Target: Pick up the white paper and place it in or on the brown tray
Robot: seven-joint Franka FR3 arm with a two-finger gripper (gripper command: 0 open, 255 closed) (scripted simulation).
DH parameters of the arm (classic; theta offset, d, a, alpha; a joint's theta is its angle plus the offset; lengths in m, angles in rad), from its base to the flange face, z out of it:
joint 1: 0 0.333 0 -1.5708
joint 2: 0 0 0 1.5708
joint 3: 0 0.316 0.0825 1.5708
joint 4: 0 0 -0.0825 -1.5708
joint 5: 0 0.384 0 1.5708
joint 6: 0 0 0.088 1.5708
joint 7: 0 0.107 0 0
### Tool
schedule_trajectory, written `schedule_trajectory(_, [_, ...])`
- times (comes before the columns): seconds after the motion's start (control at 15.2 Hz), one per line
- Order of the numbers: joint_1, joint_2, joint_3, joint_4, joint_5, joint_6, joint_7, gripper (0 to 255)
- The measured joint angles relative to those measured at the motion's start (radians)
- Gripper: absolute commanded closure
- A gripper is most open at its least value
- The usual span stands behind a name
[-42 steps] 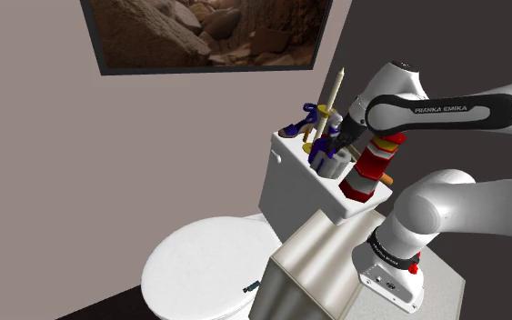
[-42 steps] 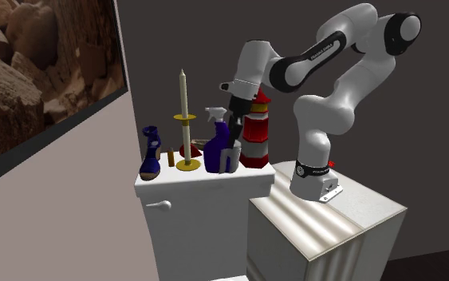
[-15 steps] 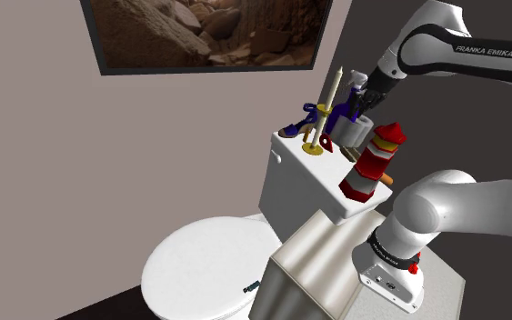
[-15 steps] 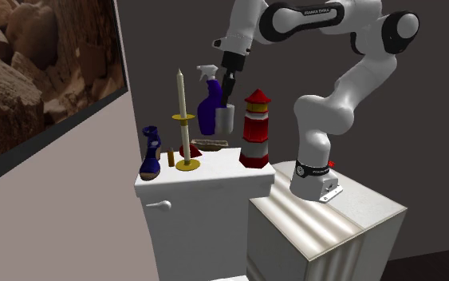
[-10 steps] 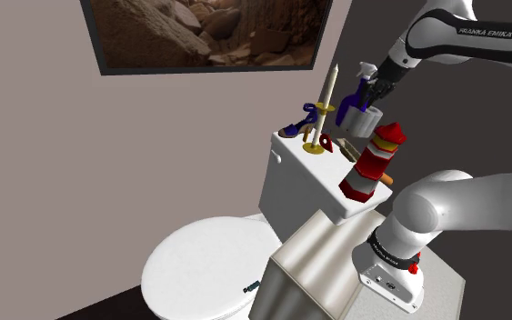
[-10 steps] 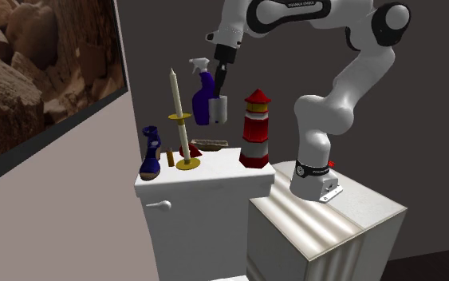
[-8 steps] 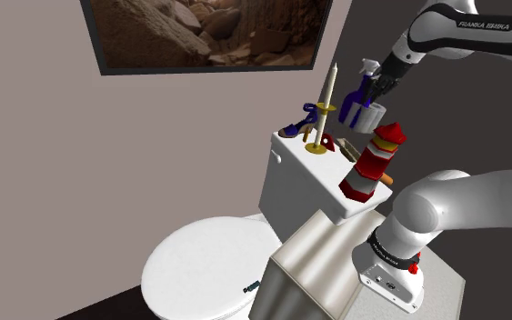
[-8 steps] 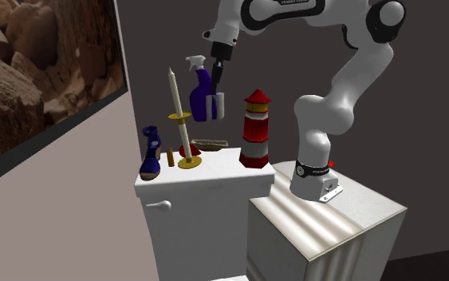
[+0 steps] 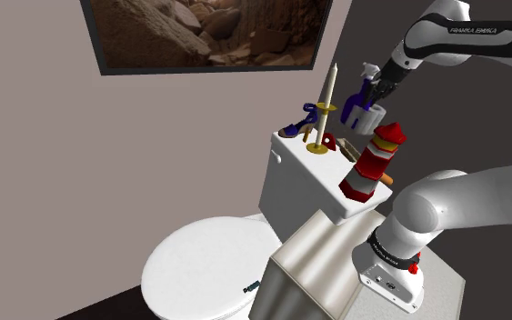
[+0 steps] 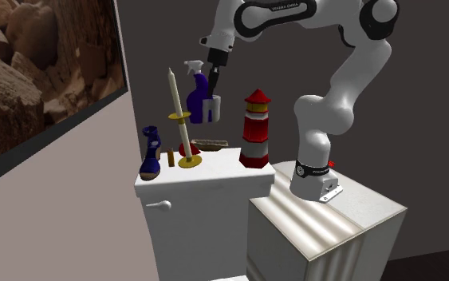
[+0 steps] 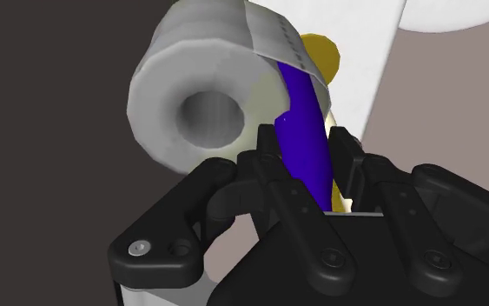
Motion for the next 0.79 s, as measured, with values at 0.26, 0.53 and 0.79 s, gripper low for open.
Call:
schedule_trajectory(0.26, [-0.005,0.002,-0.008,-0.048,-0.005,0.052,-0.004,255])
schedule_trajectory(0.53, [-0.010,0.009,-0.018,-0.099,-0.008,0.112,-0.009,255])
schedule_trajectory(0.79, [-0.015,0.023,-0.032,-0.144,-0.015,0.170,-0.016,255])
